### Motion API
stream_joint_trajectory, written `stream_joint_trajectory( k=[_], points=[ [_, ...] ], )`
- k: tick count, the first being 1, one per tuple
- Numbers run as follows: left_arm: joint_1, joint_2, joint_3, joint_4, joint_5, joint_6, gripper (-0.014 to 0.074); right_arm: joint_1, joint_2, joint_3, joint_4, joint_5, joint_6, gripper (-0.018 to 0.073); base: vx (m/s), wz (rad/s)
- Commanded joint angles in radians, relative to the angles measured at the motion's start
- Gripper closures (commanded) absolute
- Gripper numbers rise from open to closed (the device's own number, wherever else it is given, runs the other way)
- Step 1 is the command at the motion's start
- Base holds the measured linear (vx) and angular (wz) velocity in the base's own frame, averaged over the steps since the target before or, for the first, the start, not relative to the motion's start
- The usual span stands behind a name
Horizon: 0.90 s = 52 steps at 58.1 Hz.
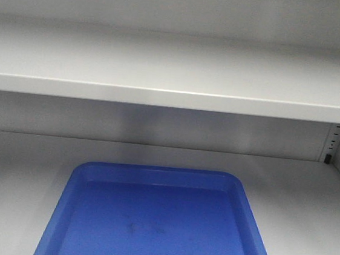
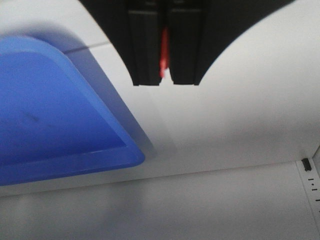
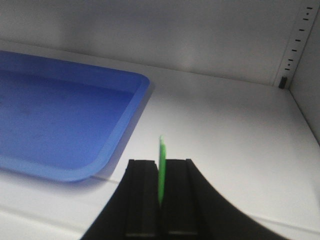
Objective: Sort red and green spoons into left cabinet
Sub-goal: 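Position the base facing the blue tray on the cabinet shelf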
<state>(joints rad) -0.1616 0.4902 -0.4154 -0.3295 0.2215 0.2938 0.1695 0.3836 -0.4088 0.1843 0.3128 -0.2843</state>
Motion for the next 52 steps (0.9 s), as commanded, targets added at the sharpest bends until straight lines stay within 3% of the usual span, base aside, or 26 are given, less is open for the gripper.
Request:
stream_joint_trajectory(
  k=[1, 52],
  points=[
    [-0.007, 0.007, -0.026, -0.008, -0.074, -0.002, 0.06, -0.001, 0.006, -0.03, 0.002, -0.078, 0.001, 0.0564, 0.18, 0.04],
    [-0.007, 0.007, -0.026, -0.008, -0.074, -0.002, 0.06, -0.001, 0.006, -0.03, 0.002, -0.078, 0.001, 0.0564, 0.03, 0.01]
  ],
)
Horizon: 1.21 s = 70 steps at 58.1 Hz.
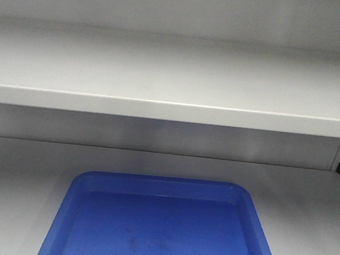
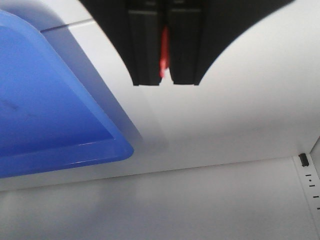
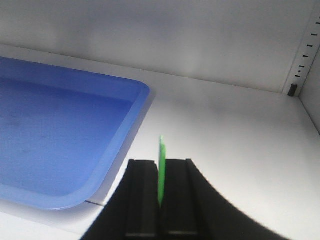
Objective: Sort red and green spoons into left cabinet
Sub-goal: 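Position the base facing the blue tray on the cabinet shelf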
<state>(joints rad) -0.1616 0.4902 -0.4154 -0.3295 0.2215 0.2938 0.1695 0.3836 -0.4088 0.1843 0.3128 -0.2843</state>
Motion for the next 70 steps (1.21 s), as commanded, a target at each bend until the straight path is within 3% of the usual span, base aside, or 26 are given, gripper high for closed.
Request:
stream_joint_trajectory(
  k=[1, 38, 45, 61, 70],
  points=[
    [-0.007, 0.007, -0.026, -0.008, -0.074, -0.002, 0.06, -0.001, 0.006, -0.03, 0.002, -0.078, 0.001, 0.0564, 0.0, 0.0],
    [-0.007, 0.007, -0.026, -0.008, -0.073, -0.004, 0.06, -0.001, 0.006, -0.03, 0.006, -0.069, 0.001, 0.0564, 0.0, 0.0],
    [-0.007, 0.009, -0.026, -0.02, -0.073, -0.009, 0.06, -0.001, 0.006, -0.03, 0.054, -0.059, 0.024, 0.0564, 0.0, 0.0],
    [-0.007, 0.018, -0.092, -0.173, -0.172, -0.009, 0.06, -0.001, 0.006, -0.039, 0.172, -0.212, 0.012, 0.0564, 0.0, 0.0],
    [-0.016, 0.045, -0.191, -0.182, -0.151, -0.002, 0.06, -0.001, 0.053, -0.09, 0.193, -0.213, 0.012, 0.0564, 0.0, 0.0]
  ],
)
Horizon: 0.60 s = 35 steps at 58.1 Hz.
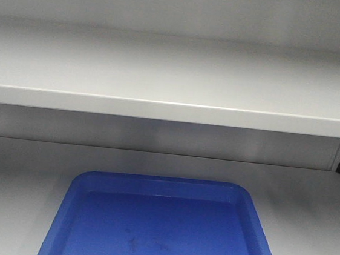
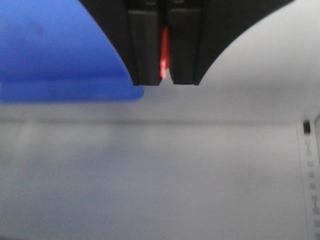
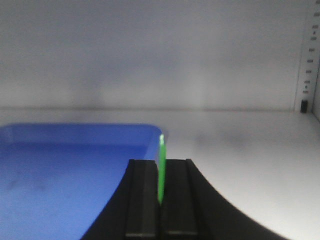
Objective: Sort red and green spoons into left cabinet
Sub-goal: 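Position the base facing the blue tray on the cabinet shelf, then lower both grippers with the spoons over the blue tray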
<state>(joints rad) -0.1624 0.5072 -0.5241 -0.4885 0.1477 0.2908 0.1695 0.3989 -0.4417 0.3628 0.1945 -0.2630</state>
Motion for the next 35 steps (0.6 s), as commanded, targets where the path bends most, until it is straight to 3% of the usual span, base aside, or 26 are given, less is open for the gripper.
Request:
stream_joint_trajectory(
  k=[1, 9, 20, 26, 35],
  points=[
    [-0.021, 0.034, -0.09, -0.023, -0.072, 0.001, 0.06, -0.001, 0.05, -0.065, 0.018, -0.094, -0.01, 0.0564, 0.0, 0.0],
    [-0.082, 0.117, -0.142, -0.041, -0.014, 0.004, 0.06, 0.0, 0.138, -0.121, 0.074, -0.091, -0.012, 0.0564, 0.0, 0.0],
    [-0.199, 0.231, -0.162, -0.075, -0.071, 0.031, 0.06, 0.007, 0.273, -0.181, 0.215, -0.056, -0.104, 0.0564, 0.0, 0.0],
    [-0.274, 0.289, -0.188, -0.075, -0.099, 0.056, 0.06, 0.069, 0.332, -0.195, 0.317, -0.07, -0.207, 0.0564, 0.0, 0.0],
    [-0.37, 0.373, -0.227, -0.074, -0.148, 0.08, 0.06, 0.226, 0.413, -0.2, 0.454, -0.168, -0.392, 0.0564, 0.0, 0.0]
  ],
)
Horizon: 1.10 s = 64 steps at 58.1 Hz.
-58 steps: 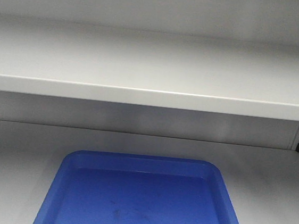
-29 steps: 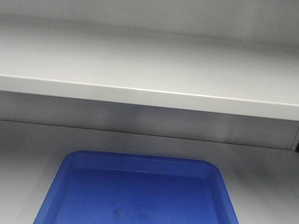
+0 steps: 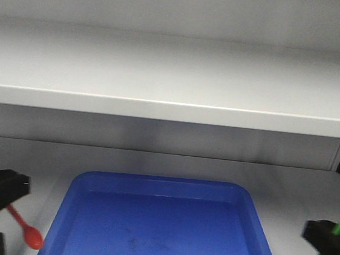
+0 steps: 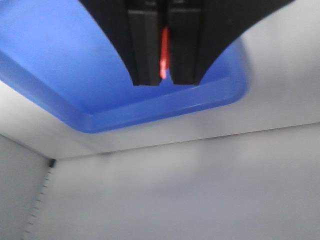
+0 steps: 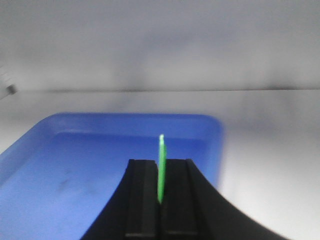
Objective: Sort red and green spoons into left cabinet
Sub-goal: 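Lower both grippers with the spoons over the blue tray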
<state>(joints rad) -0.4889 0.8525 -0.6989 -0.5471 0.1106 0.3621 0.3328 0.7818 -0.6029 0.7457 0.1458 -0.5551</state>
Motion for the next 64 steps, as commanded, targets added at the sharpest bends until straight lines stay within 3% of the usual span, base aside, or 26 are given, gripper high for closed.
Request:
stream_joint_trajectory(
  k=[1, 11, 23, 37, 48, 64],
  points=[
    [-0.054, 0.033, -0.054, -0.016, -0.12, 0.007, 0.06, 0.075, 0.037, -0.038, 0.082, -0.131, -0.111, 0.0564, 0.0, 0.0],
    [-0.135, 0.114, -0.086, -0.015, -0.159, 0.007, 0.06, 0.224, 0.127, -0.038, 0.119, -0.284, -0.159, 0.0564, 0.0, 0.0],
    [-0.209, 0.222, -0.142, -0.015, -0.212, 0.006, 0.06, 0.327, 0.224, -0.038, 0.112, -0.433, -0.157, 0.0561, 0.0, 0.0],
    [-0.249, 0.338, -0.177, -0.015, -0.296, -0.002, 0.06, 0.337, 0.311, -0.082, 0.112, -0.553, -0.112, 0.0559, 0.0, 0.0],
    [-0.289, 0.399, -0.177, -0.016, -0.42, -0.009, 0.06, 0.337, 0.402, -0.158, 0.102, -0.559, -0.104, 0.0559, 0.0, 0.0],
    [-0.292, 0.443, -0.177, -0.006, -0.446, -0.028, 0.0526, 0.337, 0.456, -0.189, 0.003, -0.536, -0.097, 0.051, 0.0, 0.0]
  ],
)
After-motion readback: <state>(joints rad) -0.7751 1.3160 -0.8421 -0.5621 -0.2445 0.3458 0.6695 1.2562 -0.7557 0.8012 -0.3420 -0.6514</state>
